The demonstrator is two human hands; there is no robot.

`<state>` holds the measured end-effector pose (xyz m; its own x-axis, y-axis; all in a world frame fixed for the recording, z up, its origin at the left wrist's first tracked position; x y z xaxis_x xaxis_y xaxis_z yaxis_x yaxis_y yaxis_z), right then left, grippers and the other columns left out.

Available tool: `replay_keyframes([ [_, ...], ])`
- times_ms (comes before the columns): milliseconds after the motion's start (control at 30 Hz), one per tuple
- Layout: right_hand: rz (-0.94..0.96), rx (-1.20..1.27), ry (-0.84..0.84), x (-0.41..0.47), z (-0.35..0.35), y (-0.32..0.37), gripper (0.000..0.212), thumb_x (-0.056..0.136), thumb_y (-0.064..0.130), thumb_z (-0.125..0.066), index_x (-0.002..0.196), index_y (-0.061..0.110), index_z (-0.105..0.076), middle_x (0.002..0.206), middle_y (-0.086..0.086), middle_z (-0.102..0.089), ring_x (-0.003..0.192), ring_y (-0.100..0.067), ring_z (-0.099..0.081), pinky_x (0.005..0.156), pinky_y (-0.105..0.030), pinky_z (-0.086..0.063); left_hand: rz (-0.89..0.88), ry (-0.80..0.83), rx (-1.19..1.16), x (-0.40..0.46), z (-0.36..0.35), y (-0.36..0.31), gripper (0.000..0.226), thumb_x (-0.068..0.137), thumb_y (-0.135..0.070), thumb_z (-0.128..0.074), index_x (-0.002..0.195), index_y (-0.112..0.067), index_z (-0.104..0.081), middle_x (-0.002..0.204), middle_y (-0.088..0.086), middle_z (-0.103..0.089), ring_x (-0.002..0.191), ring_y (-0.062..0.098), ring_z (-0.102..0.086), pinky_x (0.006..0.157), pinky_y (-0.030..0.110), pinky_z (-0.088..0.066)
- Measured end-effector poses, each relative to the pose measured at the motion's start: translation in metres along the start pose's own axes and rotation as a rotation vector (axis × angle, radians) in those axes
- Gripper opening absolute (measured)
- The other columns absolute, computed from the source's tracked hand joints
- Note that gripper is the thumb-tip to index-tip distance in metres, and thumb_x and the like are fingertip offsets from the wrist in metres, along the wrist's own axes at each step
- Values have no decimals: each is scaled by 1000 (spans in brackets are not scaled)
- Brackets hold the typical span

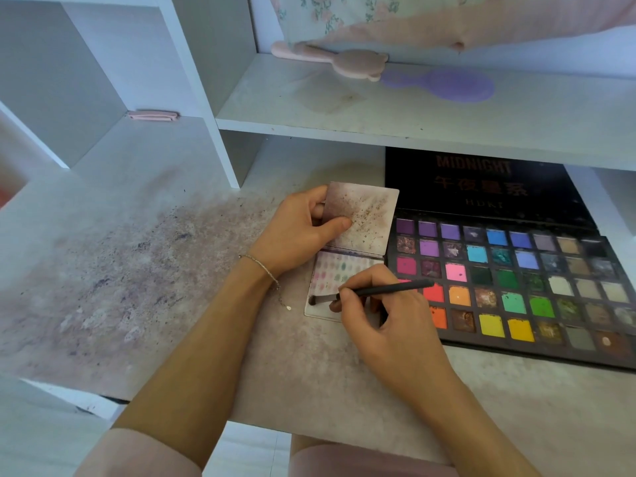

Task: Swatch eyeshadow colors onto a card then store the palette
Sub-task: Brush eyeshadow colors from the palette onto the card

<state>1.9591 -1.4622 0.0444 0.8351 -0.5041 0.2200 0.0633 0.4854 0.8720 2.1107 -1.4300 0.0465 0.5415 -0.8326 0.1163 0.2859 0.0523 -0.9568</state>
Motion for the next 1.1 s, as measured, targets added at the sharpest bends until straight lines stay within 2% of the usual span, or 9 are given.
replay_keyframes([
  [133,38,214,-132,-1,9,3,10,82,25,-48,85,24,-58,77,7,-65,77,-6,-64,65,-18,-50,-2,1,8,0,0,0,28,85,-3,-60,93,-29,-57,82,-13,-67,77,0,-67,68,16,-54],
  [267,72,242,-213,-3,22,4,18,84,25,-47,95,25,-61,88,8,-66,86,-6,-63,72,-14,-49,0,0,-8,0,-1,0,28,84,-1,-60,93,-28,-58,81,-14,-67,76,0,-67,68,14,-53],
  [400,61,220,-311,-9,44,1,16,84,15,-51,90,26,-60,89,8,-62,75,-2,-59,60,-10,-47,-4,-2,-11,1,-1,1,30,84,-1,-61,93,-29,-57,78,-18,-66,74,-3,-67,64,10,-50],
  [567,45,45,-366,-25,69,-9,14,84,31,-39,83,37,-51,80,5,-59,64,-4,-55,53,-10,-43,-5,-7,-4,1,-1,2,27,84,-1,-61,98,-24,-59,78,-16,-67,74,-3,-66,64,9,-50],
  [633,41,-60,-370,-31,75,-13,14,85,32,-36,82,37,-49,69,-3,-55,63,-10,-53,53,-10,-40,-11,-12,-3,0,-1,1,29,84,-1,-61,95,-28,-58,79,-12,-68,73,-4,-66,64,9,-50],
  [700,52,-113,-362,-35,79,-16,15,86,31,-35,82,37,-48,61,1,-53,60,-6,-52,49,-5,-36,-13,-17,-14,0,-1,0,30,84,0,-60,92,-29,-57,76,-18,-68,73,-4,-66,62,8,-49],
  [867,67,-140,-328,-36,80,-18,14,82,27,-36,80,36,-47,63,14,-52,62,9,-53,54,1,-34,-22,-27,-3,-2,-2,-2,32,84,1,-60,92,-29,-58,76,-20,-67,72,-6,-66,62,6,-48],
  [1000,2,-122,-256,-35,76,-24,11,81,34,-38,76,36,-49,65,14,-57,67,2,-59,56,-4,-39,-17,-28,-15,-2,-2,-2,32,83,2,-60,92,-29,-58,77,-18,-67,73,-4,-66,62,8,-49],
  [1100,-23,-144,-220,-34,75,-27,16,82,23,-43,72,34,-49,65,14,-58,69,0,-59,55,-5,-40,-11,-26,-11,-2,-2,-2,30,83,0,-60,92,-29,-58,78,-18,-68,73,-4,-66,62,8,-49],
])
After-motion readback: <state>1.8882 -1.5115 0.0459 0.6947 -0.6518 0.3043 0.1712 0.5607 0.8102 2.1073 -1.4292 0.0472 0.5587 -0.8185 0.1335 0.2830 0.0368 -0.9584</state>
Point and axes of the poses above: each hand's wrist, its own x-axis towards the middle knuckle, its own z-axis out of the back of the hand, y = z × x, the point moved 3 cm from there along x, towards the middle knuckle
